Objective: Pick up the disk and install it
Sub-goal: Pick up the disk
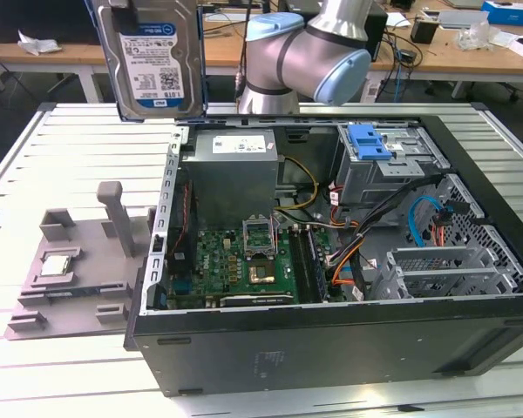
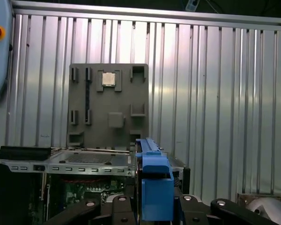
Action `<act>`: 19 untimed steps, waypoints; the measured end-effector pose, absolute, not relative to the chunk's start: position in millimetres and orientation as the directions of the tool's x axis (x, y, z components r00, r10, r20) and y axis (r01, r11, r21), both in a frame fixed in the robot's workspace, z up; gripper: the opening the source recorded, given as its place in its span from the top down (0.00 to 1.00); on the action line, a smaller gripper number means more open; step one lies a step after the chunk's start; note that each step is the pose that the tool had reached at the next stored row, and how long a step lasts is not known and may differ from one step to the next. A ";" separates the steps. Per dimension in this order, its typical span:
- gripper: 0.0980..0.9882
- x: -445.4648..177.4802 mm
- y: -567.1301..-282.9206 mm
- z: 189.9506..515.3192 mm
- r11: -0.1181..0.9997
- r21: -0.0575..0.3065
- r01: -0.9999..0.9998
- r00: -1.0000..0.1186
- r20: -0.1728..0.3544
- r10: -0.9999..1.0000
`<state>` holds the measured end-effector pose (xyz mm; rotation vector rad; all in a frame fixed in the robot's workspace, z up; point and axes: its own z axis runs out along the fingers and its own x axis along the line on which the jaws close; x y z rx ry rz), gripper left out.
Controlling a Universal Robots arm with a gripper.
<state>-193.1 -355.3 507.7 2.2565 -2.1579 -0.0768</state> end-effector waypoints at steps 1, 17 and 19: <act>0.70 -189.4 -355.3 505.3 -0.045 0.047 -0.998 0.044 -0.023 -0.999; 0.70 -139.3 -355.3 500.0 -0.045 0.047 -0.998 0.044 -0.022 -0.999; 0.70 -133.9 -355.3 499.9 -0.045 0.047 -0.998 0.044 -0.022 -0.999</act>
